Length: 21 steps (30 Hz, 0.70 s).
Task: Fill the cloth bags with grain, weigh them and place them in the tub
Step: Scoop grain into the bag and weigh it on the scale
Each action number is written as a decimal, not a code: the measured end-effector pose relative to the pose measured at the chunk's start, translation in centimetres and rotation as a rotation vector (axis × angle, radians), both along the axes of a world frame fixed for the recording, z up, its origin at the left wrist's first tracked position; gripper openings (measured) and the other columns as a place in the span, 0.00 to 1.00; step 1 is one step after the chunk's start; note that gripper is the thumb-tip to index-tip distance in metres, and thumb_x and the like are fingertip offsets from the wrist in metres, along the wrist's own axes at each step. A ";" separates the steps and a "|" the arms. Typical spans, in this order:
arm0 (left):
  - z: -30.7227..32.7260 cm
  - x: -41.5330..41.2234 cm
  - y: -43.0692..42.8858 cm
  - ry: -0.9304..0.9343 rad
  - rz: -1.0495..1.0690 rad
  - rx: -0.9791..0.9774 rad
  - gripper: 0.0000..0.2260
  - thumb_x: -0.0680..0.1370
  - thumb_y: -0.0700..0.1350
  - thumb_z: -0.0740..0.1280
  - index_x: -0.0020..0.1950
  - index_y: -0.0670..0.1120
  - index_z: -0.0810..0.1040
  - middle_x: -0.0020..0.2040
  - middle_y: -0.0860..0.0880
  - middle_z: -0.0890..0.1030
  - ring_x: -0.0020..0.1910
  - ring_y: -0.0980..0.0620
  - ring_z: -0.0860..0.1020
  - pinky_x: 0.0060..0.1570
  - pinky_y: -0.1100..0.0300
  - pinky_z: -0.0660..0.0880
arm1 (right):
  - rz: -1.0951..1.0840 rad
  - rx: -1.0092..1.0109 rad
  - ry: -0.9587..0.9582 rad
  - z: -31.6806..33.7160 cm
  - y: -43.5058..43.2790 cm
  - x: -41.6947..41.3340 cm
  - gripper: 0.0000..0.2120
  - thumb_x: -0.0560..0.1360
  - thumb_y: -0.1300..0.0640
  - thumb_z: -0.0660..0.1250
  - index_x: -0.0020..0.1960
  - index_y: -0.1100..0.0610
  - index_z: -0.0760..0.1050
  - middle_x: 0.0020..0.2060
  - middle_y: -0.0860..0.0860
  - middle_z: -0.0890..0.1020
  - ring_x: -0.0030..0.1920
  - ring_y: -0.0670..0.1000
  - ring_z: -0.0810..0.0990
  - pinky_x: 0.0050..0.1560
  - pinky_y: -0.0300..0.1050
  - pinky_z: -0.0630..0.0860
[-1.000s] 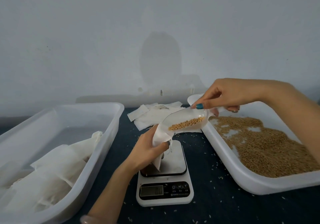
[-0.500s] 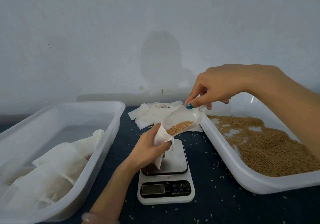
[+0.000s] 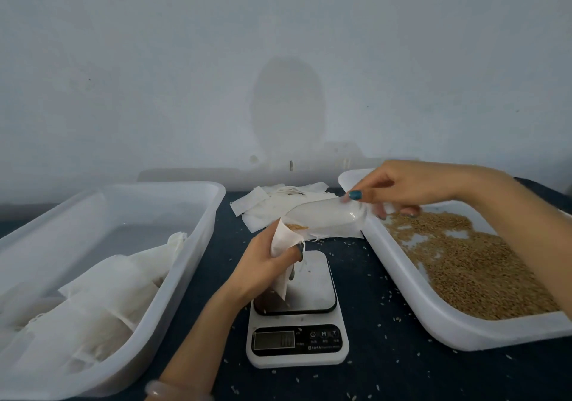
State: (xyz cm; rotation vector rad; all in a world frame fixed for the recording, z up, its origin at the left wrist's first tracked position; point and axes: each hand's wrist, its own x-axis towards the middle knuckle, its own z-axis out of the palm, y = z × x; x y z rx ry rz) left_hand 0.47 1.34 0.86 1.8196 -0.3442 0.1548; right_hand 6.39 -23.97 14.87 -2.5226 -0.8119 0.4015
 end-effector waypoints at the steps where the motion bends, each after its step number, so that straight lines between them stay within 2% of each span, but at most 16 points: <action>1: 0.0 0.0 0.0 0.004 0.003 -0.013 0.09 0.68 0.54 0.66 0.47 0.60 0.77 0.37 0.52 0.81 0.32 0.53 0.78 0.35 0.59 0.78 | -0.011 0.051 0.046 -0.7 -0.4 0.2 0.20 0.76 0.40 0.61 0.63 0.45 0.79 0.33 0.45 0.81 0.23 0.45 0.71 0.27 0.38 0.71; 4: 0.1 -0.1 -0.1 0.008 -0.001 -0.041 0.07 0.68 0.55 0.66 0.45 0.60 0.78 0.37 0.51 0.80 0.31 0.53 0.77 0.35 0.61 0.76 | -0.048 0.139 0.139 -2.4 -1.5 0.8 0.21 0.73 0.38 0.62 0.61 0.43 0.81 0.36 0.47 0.79 0.25 0.45 0.70 0.29 0.38 0.70; 7: 0.2 -0.2 -0.1 0.006 -0.002 -0.063 0.08 0.68 0.55 0.66 0.46 0.58 0.77 0.38 0.51 0.80 0.31 0.53 0.77 0.35 0.62 0.76 | -0.098 0.223 0.210 -3.6 -2.7 1.5 0.23 0.70 0.37 0.66 0.62 0.42 0.79 0.35 0.44 0.78 0.26 0.45 0.68 0.28 0.35 0.68; 9: 0.2 -0.3 -0.2 0.007 0.007 -0.065 0.12 0.68 0.57 0.66 0.49 0.54 0.76 0.38 0.51 0.80 0.31 0.53 0.77 0.35 0.62 0.76 | -0.176 0.303 0.223 -4.6 -3.4 2.2 0.20 0.74 0.45 0.69 0.65 0.45 0.77 0.36 0.45 0.78 0.27 0.44 0.67 0.29 0.35 0.68; 11: 0.3 -0.3 -0.2 0.005 0.009 -0.067 0.14 0.68 0.57 0.66 0.49 0.52 0.75 0.38 0.51 0.80 0.32 0.53 0.77 0.35 0.62 0.75 | -0.287 0.344 0.197 -5.5 -4.0 3.0 0.15 0.79 0.56 0.67 0.65 0.51 0.75 0.38 0.50 0.76 0.28 0.44 0.70 0.30 0.36 0.71; 14: 0.3 -0.2 -0.2 -0.001 0.005 -0.079 0.13 0.69 0.57 0.65 0.48 0.52 0.75 0.38 0.50 0.79 0.32 0.52 0.77 0.35 0.60 0.76 | -0.397 0.176 0.124 -6.6 -4.8 3.9 0.08 0.81 0.62 0.62 0.60 0.57 0.73 0.41 0.53 0.77 0.31 0.46 0.75 0.32 0.40 0.75; 16: 0.2 -0.2 -0.2 -0.013 -0.003 -0.086 0.10 0.69 0.57 0.65 0.47 0.55 0.76 0.39 0.49 0.79 0.32 0.52 0.77 0.35 0.60 0.76 | -0.466 0.020 0.134 -7.6 -5.0 4.3 0.06 0.81 0.64 0.60 0.57 0.62 0.73 0.44 0.56 0.78 0.36 0.50 0.77 0.38 0.42 0.78; 18: 0.3 -0.3 -0.1 -0.017 -0.008 -0.091 0.07 0.69 0.57 0.65 0.45 0.60 0.77 0.39 0.50 0.80 0.32 0.53 0.77 0.35 0.60 0.76 | -0.520 -0.127 0.164 -8.6 -5.0 4.4 0.07 0.82 0.65 0.58 0.55 0.66 0.74 0.49 0.60 0.79 0.41 0.54 0.78 0.45 0.49 0.79; 21: 0.1 -0.2 0.0 -0.020 0.010 -0.086 0.11 0.69 0.59 0.65 0.48 0.57 0.76 0.39 0.52 0.80 0.33 0.54 0.78 0.36 0.60 0.77 | -0.472 -0.361 0.177 -9.0 -4.7 3.8 0.08 0.81 0.63 0.59 0.54 0.65 0.76 0.52 0.61 0.80 0.43 0.55 0.77 0.45 0.48 0.77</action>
